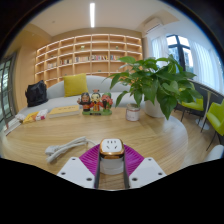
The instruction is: Unplug charger
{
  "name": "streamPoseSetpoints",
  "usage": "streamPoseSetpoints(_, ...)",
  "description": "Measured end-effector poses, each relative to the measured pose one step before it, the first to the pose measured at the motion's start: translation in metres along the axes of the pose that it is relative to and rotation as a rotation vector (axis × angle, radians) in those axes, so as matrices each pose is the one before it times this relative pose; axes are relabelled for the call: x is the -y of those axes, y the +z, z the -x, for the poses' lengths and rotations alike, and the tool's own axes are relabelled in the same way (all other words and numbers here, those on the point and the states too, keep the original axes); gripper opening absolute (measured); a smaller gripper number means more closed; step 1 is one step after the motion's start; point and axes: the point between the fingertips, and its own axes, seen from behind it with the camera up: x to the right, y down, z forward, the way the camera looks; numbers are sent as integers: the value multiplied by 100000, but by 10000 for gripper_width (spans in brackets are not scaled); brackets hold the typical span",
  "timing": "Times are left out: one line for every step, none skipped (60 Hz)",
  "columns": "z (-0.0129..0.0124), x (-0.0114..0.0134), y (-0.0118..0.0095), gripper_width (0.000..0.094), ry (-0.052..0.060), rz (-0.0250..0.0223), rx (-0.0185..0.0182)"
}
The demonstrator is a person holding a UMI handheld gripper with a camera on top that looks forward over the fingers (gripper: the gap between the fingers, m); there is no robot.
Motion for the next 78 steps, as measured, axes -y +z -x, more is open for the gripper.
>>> streamPoseSetpoints(25,6,-6,324,-725,-24,-312)
streamPoseSetpoints(-4,54,-31,317,-577,-194,-405)
streamPoseSetpoints(-37,-76,226,305,-2,-214,-85)
streamPoseSetpoints(-8,13,-29,295,104,-36,-178)
streamPoseSetpoints(-6,10,4,285,366,20,-32)
streamPoseSetpoints(-2,6,0,280,326,74,112)
streamPoseSetpoints(8,36,1,274,184,-4,199)
streamPoseSetpoints(-11,62,7,257,-52,-70,240)
streamPoseSetpoints(-14,91,0,252,63,-148,170)
streamPoseSetpoints(-43,38,3,248,162,-25,194)
streamPoseSetpoints(28,53,14,245,291,-27,135)
streamPoseSetpoints(-2,144,31,238,283,-164,80)
streamPoseSetpoints(-3,100,45,232,184,-87,20)
streamPoseSetpoints(140,159,-113,230,70,68,-150)
streamPoseSetpoints(-11,153,-11,229,35,-278,4)
streamPoseSetpoints(-45,121,-9,227,289,-253,-83)
streamPoseSetpoints(-5,-26,32,225,463,147,-34)
streamPoseSetpoints(1,-51,7,226,47,282,-41)
streamPoseSetpoints(-25,113,-27,225,-31,-227,-98)
streamPoseSetpoints(-23,140,-59,225,400,-397,-58)
streamPoseSetpoints(2,23,-64,224,407,-239,44)
streamPoseSetpoints(75,-161,-73,224,-56,-18,-18)
streamPoseSetpoints(-6,61,-61,225,-265,-272,13)
streamPoseSetpoints(44,874,-337,224,-20,-3411,-15)
streamPoseSetpoints(-40,1643,-507,223,-791,-6009,-426)
streamPoseSetpoints(-310,2065,-461,221,-2701,-6776,-1015)
streamPoseSetpoints(-205,2089,-576,222,-4161,-5502,-1529)
streamPoseSetpoints(-144,2250,-402,222,-3952,-5233,-1077)
streamPoseSetpoints(33,2007,-265,222,-2764,-3775,-95)
streamPoseSetpoints(336,2027,96,220,-880,-1904,1005)
streamPoseSetpoints(412,1566,-24,220,185,-1576,1489)
streamPoseSetpoints(445,1414,-31,220,1246,-950,1824)
streamPoseSetpoints(99,1562,330,220,1861,-1174,2019)
streamPoseSetpoints(212,1418,-40,220,1783,-1469,1349)
streamPoseSetpoints(2,1446,-83,220,1373,-1749,690)
streamPoseSetpoints(-176,1348,-58,220,683,-1737,90)
streamPoseSetpoints(-474,1313,408,221,134,-1583,-25)
streamPoseSetpoints(-243,954,-94,219,-135,-1140,34)
streamPoseSetpoints(-164,932,-299,220,-293,-366,86)
streamPoseSetpoints(-268,546,-61,220,28,-457,176)
streamPoseSetpoints(-321,436,-46,220,342,-513,-52)
streamPoseSetpoints(-368,268,21,220,290,-324,-149)
streamPoseSetpoints(-353,-21,31,220,-100,237,-169)
streamPoseSetpoints(-406,-284,83,220,-663,746,-193)
streamPoseSetpoints(-740,-505,325,220,-830,822,-320)
streamPoseSetpoints(-505,-544,115,219,-960,1222,-719)
streamPoseSetpoints(-590,-693,535,218,-825,1344,-825)
streamPoseSetpoints(-463,-943,159,220,-913,2086,-812)
streamPoseSetpoints(-470,-1150,248,219,-759,2630,-591)
streamPoseSetpoints(-377,-1572,41,219,-348,2665,-394)
streamPoseSetpoints(-384,-1310,256,220,276,2786,-403)
streamPoseSetpoints(-447,-1333,286,218,554,2908,-410)
streamPoseSetpoints(-431,-1464,288,218,550,3188,-355)
streamPoseSetpoints(-418,-1544,355,223,515,3489,-331)
streamPoseSetpoints(-506,-2289,363,225,597,3016,-333)
streamPoseSetpoints(-452,-929,293,227,794,3557,-274)
streamPoseSetpoints(-609,-1296,235,230,312,3127,-261)
streamPoseSetpoints(-408,-1322,306,232,219,3217,-276)
streamPoseSetpoints(-328,-1319,345,236,21,3133,-203)
streamPoseSetpoints(-306,-1291,331,241,29,2994,-161)
streamPoseSetpoints(-265,-1248,366,247,18,2803,-118)
streamPoseSetpoints(-209,-1161,323,248,-165,2636,-50)
streamPoseSetpoints(-65,-1160,363,250,-151,2532,5)
streamPoseSetpoints(-50,-1098,351,253,-180,2102,-58)
streamPoseSetpoints(-223,-1031,693,257,-105,1262,-137)
streamPoseSetpoints(-80,-755,369,261,117,1499,-31)
streamPoseSetpoints(-89,-669,334,272,129,1439,97)
streamPoseSetpoints(-54,-624,294,278,143,1353,144)
streamPoseSetpoints(-39,-529,318,283,303,1310,167)
streamPoseSetpoints(-54,-477,290,290,579,1284,95)
streamPoseSetpoints(-59,-483,296,296,764,1325,102)
streamPoseSetpoints(-32,-415,278,306,795,1329,149)
streamPoseSetpoints(75,-18,233,314,828,-276,328)
streamPoseSetpoints(-320,793,-870,326,385,-621,277)
streamPoseSetpoints(48,-443,630,335,163,-306,-265)
streamPoseSetpoints(-123,-142,158,344,191,600,-306)
streamPoseSetpoints(-104,50,97,353,301,148,-242)
streamPoseSetpoints(-94,47,98,364,393,195,-242)
